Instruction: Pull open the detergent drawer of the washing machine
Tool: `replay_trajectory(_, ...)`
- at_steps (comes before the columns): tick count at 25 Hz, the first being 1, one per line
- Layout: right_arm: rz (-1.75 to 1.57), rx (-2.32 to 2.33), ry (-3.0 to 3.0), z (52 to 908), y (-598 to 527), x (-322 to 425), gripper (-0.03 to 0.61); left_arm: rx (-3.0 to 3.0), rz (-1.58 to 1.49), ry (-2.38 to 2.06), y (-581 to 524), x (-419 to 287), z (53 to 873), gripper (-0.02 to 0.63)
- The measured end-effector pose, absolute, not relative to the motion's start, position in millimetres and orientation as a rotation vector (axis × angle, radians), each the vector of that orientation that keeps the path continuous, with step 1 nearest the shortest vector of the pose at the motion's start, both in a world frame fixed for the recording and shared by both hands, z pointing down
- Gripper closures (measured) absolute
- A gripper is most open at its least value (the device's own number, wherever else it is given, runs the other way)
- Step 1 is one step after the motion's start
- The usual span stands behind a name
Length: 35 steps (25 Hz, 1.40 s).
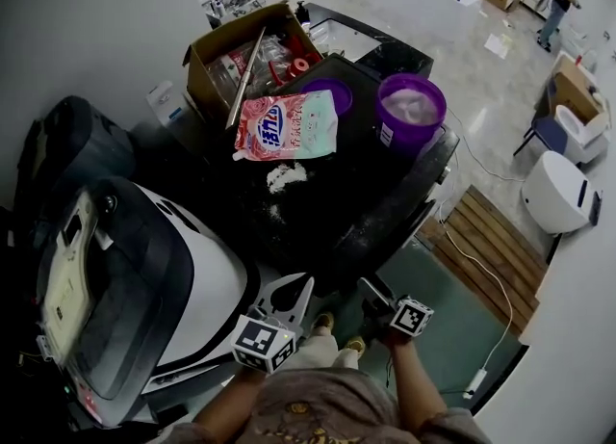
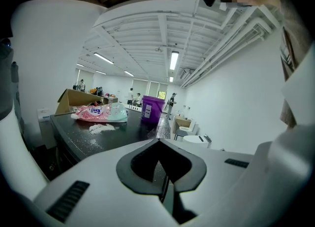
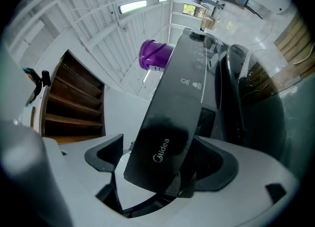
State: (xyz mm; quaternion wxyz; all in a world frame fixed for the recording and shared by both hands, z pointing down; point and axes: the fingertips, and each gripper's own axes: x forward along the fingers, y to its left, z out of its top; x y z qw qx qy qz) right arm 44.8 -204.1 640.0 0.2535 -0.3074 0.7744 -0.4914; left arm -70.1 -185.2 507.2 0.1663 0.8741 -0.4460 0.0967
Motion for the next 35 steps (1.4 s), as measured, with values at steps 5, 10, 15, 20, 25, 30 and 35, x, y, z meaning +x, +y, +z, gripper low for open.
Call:
replay_trajectory(5,-1.377,-0.805,2.055,655,-208,42,0.143,2.464,0.317,-1.287,-182,-76,520,0.594)
replay_trajectory(10,-1.405,-0.770,2.005,670,-211,40,0.143,2.445,0.319,-1.296,-180,-78,522,0.594)
replay_trajectory(15,-1.424,-0.693,1.983,678,-213,32,0.144,2.444,0.349,-1.301,-178,-84,526,0.594)
replay_trajectory(20,-1.419,-0.650,1.933,680,-217,28,0.152,2.436,0.413,-1.301,-175,-93,535,0.594)
replay_trajectory(25,-1.413,-0.615,1.891,678,-219,26,0.152,2.427,0.439,-1.301,-173,-96,540,0.594)
replay_trajectory(30,-1.415,-0.585,1.879,677,-220,26,0.158,2.405,0.425,-1.309,-175,-101,540,0.594)
replay_trajectory(35,-1.417,-0.577,1.879,676,-221,27,0.160,2.396,0.397,-1.318,-178,-102,536,0.594)
